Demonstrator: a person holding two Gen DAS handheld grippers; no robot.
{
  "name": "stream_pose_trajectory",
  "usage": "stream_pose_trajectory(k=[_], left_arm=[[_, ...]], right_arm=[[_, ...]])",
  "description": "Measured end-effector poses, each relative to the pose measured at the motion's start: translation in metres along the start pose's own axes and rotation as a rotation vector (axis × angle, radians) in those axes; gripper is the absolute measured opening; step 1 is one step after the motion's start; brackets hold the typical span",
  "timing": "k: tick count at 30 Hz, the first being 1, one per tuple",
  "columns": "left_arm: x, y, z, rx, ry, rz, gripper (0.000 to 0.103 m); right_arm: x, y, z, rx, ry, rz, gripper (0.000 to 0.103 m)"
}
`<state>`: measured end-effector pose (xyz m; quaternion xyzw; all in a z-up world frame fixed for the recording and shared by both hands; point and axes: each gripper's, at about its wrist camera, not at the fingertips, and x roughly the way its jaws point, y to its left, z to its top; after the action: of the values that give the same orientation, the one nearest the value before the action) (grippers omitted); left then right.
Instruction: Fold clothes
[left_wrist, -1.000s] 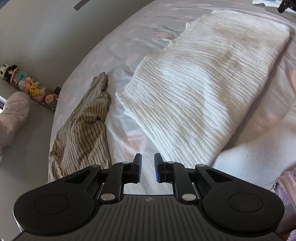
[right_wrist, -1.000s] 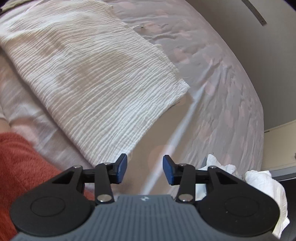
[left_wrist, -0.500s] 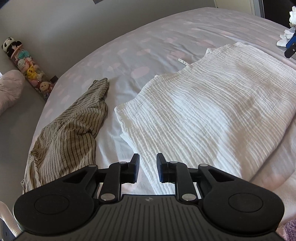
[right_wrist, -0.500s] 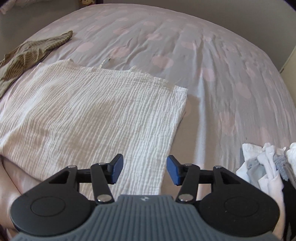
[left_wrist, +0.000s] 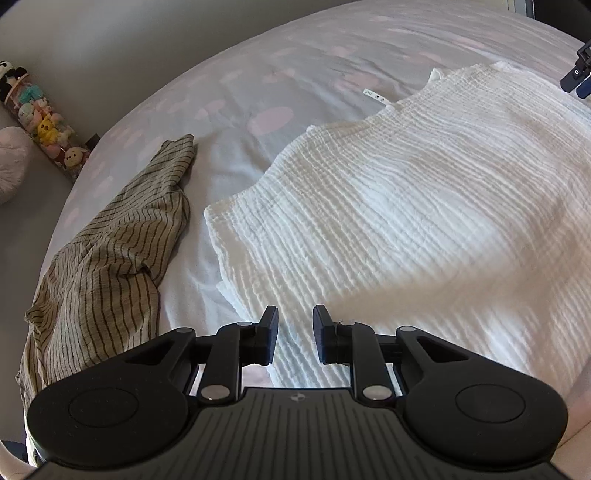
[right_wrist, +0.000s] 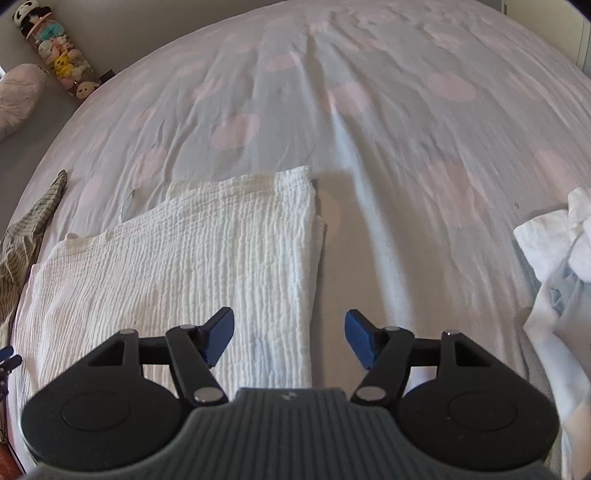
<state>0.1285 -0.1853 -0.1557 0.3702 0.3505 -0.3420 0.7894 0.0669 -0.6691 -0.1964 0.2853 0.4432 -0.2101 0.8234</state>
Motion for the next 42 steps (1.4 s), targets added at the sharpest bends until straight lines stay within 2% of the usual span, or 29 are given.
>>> stream_pose_trajectory(k=[8, 13, 14, 16, 18, 20, 23, 28, 35, 42], left_arm=[[0.019, 0.009, -0.004, -0.046, 0.011, -0.007, 0.021], [0.021, 0.017, -0.013, -0.136, -0.03, -0.011, 0.025], [0.021, 0.019, -0.016, -0.154, -0.039, -0.015, 0.026], [0.02, 0.022, -0.02, -0.178, -0.055, -0.022, 0.026], [0.018, 0.024, -0.023, -0.187, -0.064, -0.02, 0.027], [0.015, 0.026, -0.027, -0.199, -0.07, -0.021, 0.027], [0.01, 0.031, -0.034, -0.222, -0.081, -0.028, 0.027], [-0.003, 0.039, -0.042, -0.248, -0.103, -0.02, 0.027], [-0.023, 0.052, -0.052, -0.299, -0.15, -0.021, 0.027], [-0.034, 0.064, -0.064, -0.349, -0.174, -0.024, 0.027]], right_arm=[[0.044, 0.002, 0.008, 0.041, 0.026, 0.006, 0.07], [0.056, 0.031, 0.003, -0.03, 0.02, -0.021, 0.07], [0.057, 0.04, 0.001, -0.066, 0.022, -0.027, 0.067], [0.056, 0.056, -0.007, -0.141, 0.027, -0.039, 0.05], [0.054, 0.069, -0.012, -0.179, 0.031, -0.03, 0.018], [0.049, 0.074, -0.015, -0.191, 0.029, -0.057, 0.014], [0.034, 0.08, -0.015, -0.194, 0.009, -0.068, 0.012], [-0.011, 0.1, -0.01, -0.196, -0.038, -0.036, 0.011], [-0.063, 0.157, -0.013, -0.197, -0.044, 0.054, 0.011], [-0.072, 0.225, -0.012, -0.166, -0.024, 0.153, 0.011]])
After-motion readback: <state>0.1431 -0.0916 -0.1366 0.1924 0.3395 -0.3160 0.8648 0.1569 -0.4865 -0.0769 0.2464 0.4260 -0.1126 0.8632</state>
